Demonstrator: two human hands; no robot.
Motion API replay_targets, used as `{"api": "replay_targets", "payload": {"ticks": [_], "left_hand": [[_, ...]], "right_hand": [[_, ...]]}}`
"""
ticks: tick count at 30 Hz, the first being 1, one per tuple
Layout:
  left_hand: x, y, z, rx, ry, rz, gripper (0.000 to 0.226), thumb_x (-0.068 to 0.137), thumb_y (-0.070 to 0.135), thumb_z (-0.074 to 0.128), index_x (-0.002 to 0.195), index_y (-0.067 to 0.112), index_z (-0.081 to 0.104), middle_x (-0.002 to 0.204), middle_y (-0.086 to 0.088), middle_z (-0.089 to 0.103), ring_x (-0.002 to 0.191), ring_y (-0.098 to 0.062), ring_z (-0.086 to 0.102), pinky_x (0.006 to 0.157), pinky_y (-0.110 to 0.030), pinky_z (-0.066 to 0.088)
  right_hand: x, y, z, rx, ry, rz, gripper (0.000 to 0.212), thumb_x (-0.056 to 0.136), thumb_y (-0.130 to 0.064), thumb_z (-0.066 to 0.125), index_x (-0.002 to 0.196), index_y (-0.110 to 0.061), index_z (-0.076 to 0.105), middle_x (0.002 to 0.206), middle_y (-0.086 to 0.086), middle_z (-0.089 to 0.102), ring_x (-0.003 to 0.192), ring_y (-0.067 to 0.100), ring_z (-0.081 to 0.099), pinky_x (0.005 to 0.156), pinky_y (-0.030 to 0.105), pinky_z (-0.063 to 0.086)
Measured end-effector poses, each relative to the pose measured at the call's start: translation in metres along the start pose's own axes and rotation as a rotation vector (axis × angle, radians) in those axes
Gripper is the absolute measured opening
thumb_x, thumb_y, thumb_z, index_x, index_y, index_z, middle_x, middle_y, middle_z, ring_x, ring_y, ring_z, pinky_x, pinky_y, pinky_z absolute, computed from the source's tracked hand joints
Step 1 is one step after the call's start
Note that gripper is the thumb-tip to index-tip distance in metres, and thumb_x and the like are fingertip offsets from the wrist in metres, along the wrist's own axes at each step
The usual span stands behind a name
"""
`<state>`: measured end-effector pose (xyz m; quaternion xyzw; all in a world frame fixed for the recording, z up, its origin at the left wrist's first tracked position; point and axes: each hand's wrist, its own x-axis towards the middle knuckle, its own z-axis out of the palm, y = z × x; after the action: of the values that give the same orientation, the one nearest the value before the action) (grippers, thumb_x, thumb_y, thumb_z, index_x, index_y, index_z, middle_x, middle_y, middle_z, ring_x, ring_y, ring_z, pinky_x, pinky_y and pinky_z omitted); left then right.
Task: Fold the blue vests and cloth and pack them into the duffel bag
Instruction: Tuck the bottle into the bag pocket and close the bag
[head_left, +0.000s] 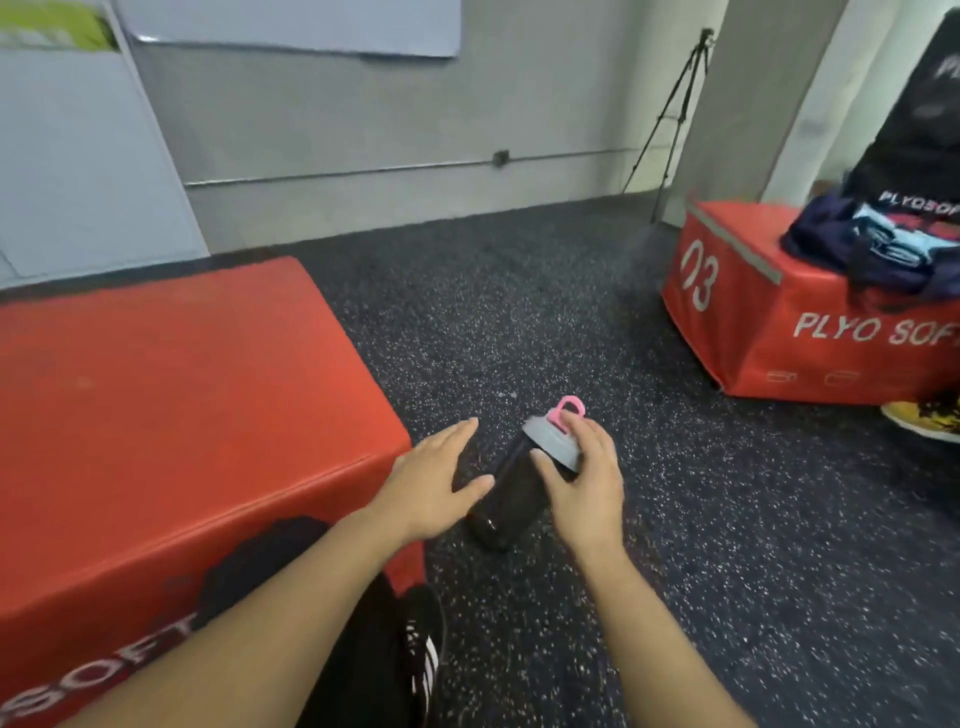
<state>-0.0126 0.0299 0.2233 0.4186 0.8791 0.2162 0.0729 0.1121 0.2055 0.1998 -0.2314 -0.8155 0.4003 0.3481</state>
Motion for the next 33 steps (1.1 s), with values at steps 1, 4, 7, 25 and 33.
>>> {"api": "replay_targets", "payload": {"ticks": [1, 4, 7, 25, 33], "left_hand": [[-0.003, -0.010, -0.019, -0.020, 0.034, -0.011, 0.092, 0.084, 0.076, 0.041, 0.161, 0.031, 0.015, 0.166, 0.009, 0.023, 0.151, -0.015, 0.025, 0.121, -0.046, 0.028], [-0.020, -0.037, -0.070, -0.042, 0.114, -0.046, 0.105, 0.071, 0.084, 0.038, 0.159, 0.031, 0.018, 0.164, 0.006, 0.028, 0.149, -0.014, 0.030, 0.118, -0.043, 0.033], [-0.046, -0.065, -0.114, -0.049, 0.202, -0.107, 0.102, 0.073, 0.074, 0.064, 0.157, 0.032, 0.023, 0.158, 0.008, 0.038, 0.142, -0.013, 0.041, 0.113, -0.039, 0.039], [-0.335, -0.268, -0.283, 0.147, 0.269, -0.389, 0.091, 0.079, 0.051, 0.078, 0.154, 0.038, 0.030, 0.147, 0.014, 0.049, 0.128, -0.006, 0.050, 0.107, -0.030, 0.043], [-0.465, -0.351, -0.296, 0.213, 0.426, -0.686, 0.099, 0.069, 0.081, 0.063, 0.150, 0.029, 0.041, 0.150, 0.009, 0.049, 0.135, -0.012, 0.047, 0.113, -0.032, 0.038]], "right_hand": [[0.011, -0.023, 0.011, 0.047, 0.003, -0.029, 0.049, 0.088, -0.024, 0.079, 0.131, -0.037, 0.059, 0.128, -0.017, 0.051, 0.120, 0.000, 0.052, 0.102, 0.011, 0.036], [0.031, -0.091, 0.051, 0.195, -0.003, -0.092, 0.046, 0.089, -0.024, 0.078, 0.127, -0.043, 0.060, 0.127, -0.020, 0.052, 0.120, -0.003, 0.052, 0.107, 0.024, 0.042], [0.034, -0.152, 0.093, 0.321, -0.015, -0.145, 0.048, 0.089, -0.025, 0.079, 0.126, -0.047, 0.058, 0.125, -0.027, 0.054, 0.122, -0.003, 0.053, 0.111, 0.032, 0.043], [-0.066, -0.367, 0.309, -0.405, -0.779, -1.327, 0.109, 0.071, -0.070, 0.074, 0.158, -0.049, 0.012, 0.163, -0.006, 0.032, 0.144, 0.024, 0.040, 0.112, 0.052, 0.036], [-0.129, -0.402, 0.378, -0.328, -0.769, -1.298, 0.091, 0.068, -0.073, 0.065, 0.151, -0.048, 0.038, 0.133, -0.009, 0.053, 0.115, 0.022, 0.054, 0.074, 0.037, 0.058]]}}
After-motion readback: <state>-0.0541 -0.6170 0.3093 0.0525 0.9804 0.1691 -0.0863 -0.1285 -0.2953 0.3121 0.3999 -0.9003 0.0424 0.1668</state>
